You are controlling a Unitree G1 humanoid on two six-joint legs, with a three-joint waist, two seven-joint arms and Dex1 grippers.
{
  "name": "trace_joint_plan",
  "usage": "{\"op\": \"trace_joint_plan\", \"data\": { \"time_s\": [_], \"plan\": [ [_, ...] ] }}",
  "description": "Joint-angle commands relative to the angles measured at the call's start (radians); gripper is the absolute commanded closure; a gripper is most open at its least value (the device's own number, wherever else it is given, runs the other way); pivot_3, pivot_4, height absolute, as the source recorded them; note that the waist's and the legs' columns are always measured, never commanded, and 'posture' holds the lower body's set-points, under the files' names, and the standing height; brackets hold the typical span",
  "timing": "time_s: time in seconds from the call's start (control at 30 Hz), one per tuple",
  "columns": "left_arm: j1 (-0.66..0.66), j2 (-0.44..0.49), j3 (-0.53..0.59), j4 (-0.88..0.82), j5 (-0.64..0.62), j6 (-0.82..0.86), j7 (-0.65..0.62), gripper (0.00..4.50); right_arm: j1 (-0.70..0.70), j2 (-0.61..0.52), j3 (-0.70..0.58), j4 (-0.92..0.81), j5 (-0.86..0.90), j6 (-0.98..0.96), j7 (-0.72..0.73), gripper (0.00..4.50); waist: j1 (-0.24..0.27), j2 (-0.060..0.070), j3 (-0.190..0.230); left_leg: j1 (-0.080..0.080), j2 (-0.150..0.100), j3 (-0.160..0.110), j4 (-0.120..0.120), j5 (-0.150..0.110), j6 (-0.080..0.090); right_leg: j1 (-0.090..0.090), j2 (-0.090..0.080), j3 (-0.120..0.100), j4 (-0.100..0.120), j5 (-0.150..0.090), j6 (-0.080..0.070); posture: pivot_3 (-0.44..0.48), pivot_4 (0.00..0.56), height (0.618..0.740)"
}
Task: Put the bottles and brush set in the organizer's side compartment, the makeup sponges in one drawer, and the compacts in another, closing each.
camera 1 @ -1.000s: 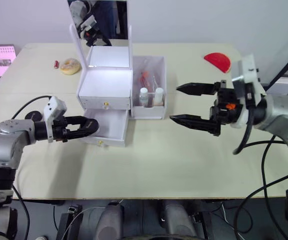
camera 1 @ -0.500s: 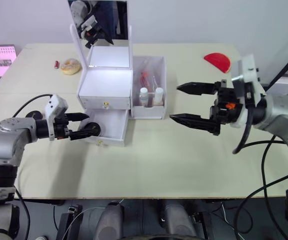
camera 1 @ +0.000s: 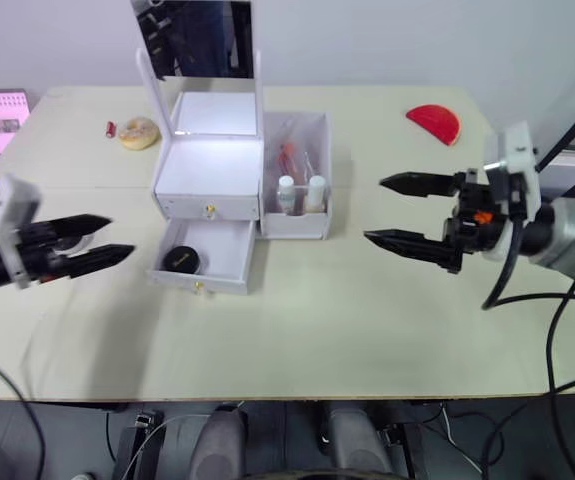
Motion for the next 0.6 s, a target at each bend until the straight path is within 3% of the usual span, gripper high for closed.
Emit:
{"op": "trace_joint_plan", "data": {
  "time_s": [0.03,0.3,0.6],
  "plan": [
    [0.077,0.039,0.156,0.086,0.06,-0.093,0.024,0.07,0.074,-0.02,-0.08,0.032,-0.062,-0.09,0.05,0.0,0.002,0.0,0.0,0.0,0.0,0.0,0.0,0.0,0.0,0.0,0.0,0.0,0.0,0.0,0.0,0.0,0.15,0.739],
    [0.336,0.042,0.419,0.321,0.15,-0.294,0.03,0.07,0.389,-0.061,-0.273,0.235,-0.216,-0.271,0.203,0.0,0.002,-0.001,0.0,0.0,0.0,0.002,0.001,0.0,0.0,0.0,-0.001,0.0,-0.001,-0.001,0.002,0.0,0.15,0.739],
    [0.393,0.018,0.448,0.389,0.139,-0.361,0.043,0.07,0.462,-0.038,-0.287,0.371,-0.276,-0.381,0.267,0.0,-0.003,-0.001,-0.001,0.001,0.0,0.002,0.002,-0.001,-0.001,0.0,-0.002,0.0,-0.001,-0.002,0.003,0.0,0.15,0.739]
  ]
}}
